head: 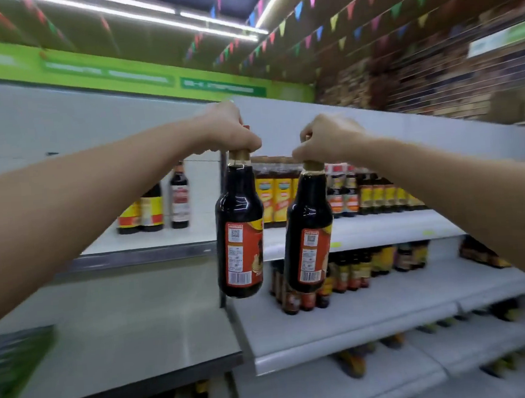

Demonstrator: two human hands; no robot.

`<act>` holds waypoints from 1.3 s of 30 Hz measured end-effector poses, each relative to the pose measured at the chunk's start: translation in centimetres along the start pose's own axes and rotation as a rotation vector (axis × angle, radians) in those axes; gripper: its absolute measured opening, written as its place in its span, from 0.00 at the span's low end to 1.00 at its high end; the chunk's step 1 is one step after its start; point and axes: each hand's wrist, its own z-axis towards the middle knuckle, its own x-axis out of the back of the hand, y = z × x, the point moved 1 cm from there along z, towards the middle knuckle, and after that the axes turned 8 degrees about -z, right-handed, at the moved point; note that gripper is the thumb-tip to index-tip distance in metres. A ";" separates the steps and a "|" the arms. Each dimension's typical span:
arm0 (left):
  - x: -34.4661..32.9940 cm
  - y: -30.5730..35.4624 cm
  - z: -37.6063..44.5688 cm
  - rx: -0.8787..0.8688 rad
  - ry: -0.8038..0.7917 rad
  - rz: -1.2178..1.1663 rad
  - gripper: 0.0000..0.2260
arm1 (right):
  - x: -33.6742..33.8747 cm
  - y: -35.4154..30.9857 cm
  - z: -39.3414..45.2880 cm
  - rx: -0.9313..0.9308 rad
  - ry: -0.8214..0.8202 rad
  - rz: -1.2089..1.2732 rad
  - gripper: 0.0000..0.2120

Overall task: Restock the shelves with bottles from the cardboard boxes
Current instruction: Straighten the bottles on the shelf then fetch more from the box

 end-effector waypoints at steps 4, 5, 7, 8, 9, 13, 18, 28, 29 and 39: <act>-6.3 6.1 2.7 -0.098 -0.037 -0.084 0.16 | 2.1 8.3 -2.0 -0.105 -0.015 -0.076 0.11; -7.8 7.7 3.3 -0.126 -0.044 -0.097 0.16 | 2.6 10.3 -2.6 -0.132 -0.018 -0.095 0.11; -10.7 10.8 4.4 -0.191 -0.054 -0.115 0.17 | 3.6 14.2 -3.7 -0.192 -0.027 -0.133 0.11; -12.0 12.3 4.9 -0.223 -0.059 -0.126 0.17 | 4.0 16.0 -4.3 -0.221 -0.032 -0.146 0.12; -13.3 13.8 5.3 -0.250 -0.066 -0.130 0.17 | 4.4 17.7 -4.9 -0.248 -0.036 -0.157 0.12; -17.9 19.1 7.1 -0.318 -0.111 -0.142 0.16 | 5.2 24.5 -6.6 -0.359 -0.052 -0.208 0.13; -24.2 25.3 10.5 -0.390 -0.164 -0.161 0.15 | 4.4 33.2 -7.5 -0.476 -0.073 -0.261 0.15; -39.0 35.5 21.0 -0.487 -0.275 -0.256 0.16 | 0.3 50.3 -2.3 -0.574 -0.122 -0.363 0.16; -40.1 36.6 22.2 -0.502 -0.264 -0.261 0.17 | 0.0 51.9 -1.6 -0.584 -0.116 -0.370 0.15; -53.2 43.7 31.1 -0.519 -0.347 -0.225 0.16 | -4.2 66.8 2.4 -0.633 -0.143 -0.306 0.15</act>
